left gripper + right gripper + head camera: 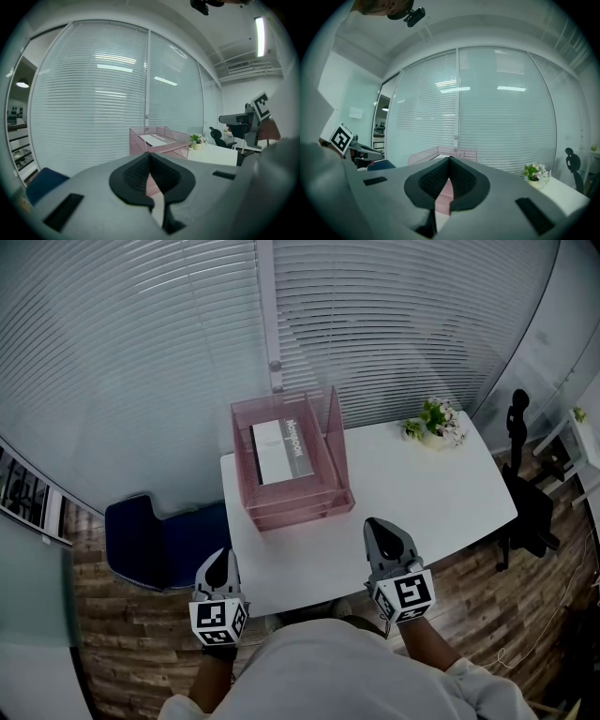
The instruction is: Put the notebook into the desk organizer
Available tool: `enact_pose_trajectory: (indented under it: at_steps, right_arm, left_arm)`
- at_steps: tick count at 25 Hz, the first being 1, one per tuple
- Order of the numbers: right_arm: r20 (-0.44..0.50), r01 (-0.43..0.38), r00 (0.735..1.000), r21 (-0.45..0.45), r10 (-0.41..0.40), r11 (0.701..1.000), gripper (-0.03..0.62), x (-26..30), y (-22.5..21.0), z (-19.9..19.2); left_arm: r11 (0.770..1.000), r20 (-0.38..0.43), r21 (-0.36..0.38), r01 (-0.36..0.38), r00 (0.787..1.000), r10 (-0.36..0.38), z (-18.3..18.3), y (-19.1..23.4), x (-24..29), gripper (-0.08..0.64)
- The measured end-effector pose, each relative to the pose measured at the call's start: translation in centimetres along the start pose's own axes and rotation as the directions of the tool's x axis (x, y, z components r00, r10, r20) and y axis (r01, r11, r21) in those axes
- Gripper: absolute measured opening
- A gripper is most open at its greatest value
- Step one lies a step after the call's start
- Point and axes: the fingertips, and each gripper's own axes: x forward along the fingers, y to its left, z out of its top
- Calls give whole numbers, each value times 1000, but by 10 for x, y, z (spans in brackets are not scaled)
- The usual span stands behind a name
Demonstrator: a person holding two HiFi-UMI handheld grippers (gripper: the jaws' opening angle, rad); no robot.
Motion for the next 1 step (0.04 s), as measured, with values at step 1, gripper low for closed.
enact_pose_trajectory:
  at_steps: [1]
  right_arm:
    - [1,0,1000,0,0,1000,14,0,-1,0]
  left_arm:
    - [1000,0,0,0,1000,0,0,0,0,8]
